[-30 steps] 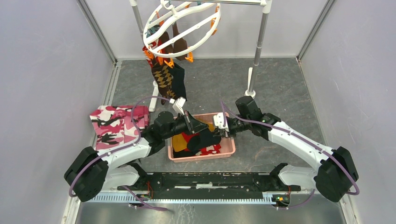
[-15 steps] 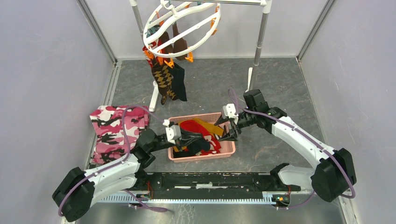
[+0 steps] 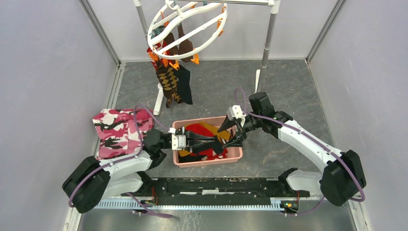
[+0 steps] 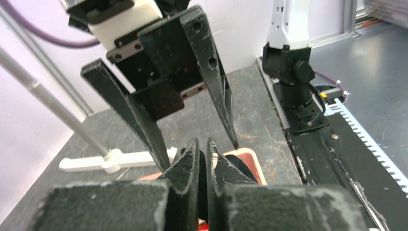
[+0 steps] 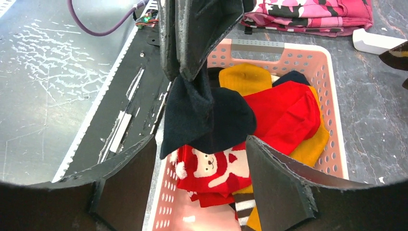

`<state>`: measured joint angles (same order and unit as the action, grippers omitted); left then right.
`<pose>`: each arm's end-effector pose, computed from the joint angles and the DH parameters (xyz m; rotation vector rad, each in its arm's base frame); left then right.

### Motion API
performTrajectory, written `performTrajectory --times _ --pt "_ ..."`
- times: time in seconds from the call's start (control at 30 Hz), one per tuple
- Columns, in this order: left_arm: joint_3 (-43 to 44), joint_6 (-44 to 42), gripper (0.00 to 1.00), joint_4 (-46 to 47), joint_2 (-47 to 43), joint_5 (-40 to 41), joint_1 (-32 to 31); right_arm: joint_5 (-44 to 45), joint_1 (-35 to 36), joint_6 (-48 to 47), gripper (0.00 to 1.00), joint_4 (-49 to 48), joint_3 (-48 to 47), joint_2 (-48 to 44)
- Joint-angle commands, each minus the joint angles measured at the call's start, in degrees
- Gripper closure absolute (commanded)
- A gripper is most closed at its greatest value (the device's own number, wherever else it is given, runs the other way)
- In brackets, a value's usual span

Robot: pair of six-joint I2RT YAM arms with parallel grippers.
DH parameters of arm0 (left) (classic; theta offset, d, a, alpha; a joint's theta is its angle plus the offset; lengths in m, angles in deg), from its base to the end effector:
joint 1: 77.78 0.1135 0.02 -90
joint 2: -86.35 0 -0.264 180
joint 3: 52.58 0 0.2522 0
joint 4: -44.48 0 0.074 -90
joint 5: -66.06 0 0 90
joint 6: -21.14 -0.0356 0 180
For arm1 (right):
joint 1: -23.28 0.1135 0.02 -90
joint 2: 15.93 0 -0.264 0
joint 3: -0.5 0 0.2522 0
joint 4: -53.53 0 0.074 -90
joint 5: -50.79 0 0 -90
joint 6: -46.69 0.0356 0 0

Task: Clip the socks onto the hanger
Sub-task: Pick up the sock from the bin.

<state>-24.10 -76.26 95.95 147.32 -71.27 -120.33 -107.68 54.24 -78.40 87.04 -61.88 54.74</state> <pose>0.1277 -0.1528 0.2408 1.1877 0.7852 -1.0203 0.1948 0.1555 0.2682 -1.5599 1.3110 1.2942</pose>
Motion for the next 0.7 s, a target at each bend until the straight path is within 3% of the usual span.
performTrajectory --times 0.0,0.17,0.43,0.67 --pt "3.6 3.7 0.98 9.8 2.8 -4.1 -1.2 -2.3 0.6 1.7 0.26 -2.9 0.3 -0.7" --pt "4.7 3.4 0.98 9.7 4.0 -4.3 -2.2 -3.5 0.9 2.5 0.27 -3.2 0.4 -1.0" --pt "5.5 1.7 0.98 7.0 4.7 -3.5 -2.5 -4.9 1.2 2.6 0.41 -2.4 -0.4 -1.5" --pt "5.2 1.2 0.98 5.8 4.9 -2.9 -2.5 -5.6 1.2 2.5 0.60 -1.9 -0.8 -2.1"
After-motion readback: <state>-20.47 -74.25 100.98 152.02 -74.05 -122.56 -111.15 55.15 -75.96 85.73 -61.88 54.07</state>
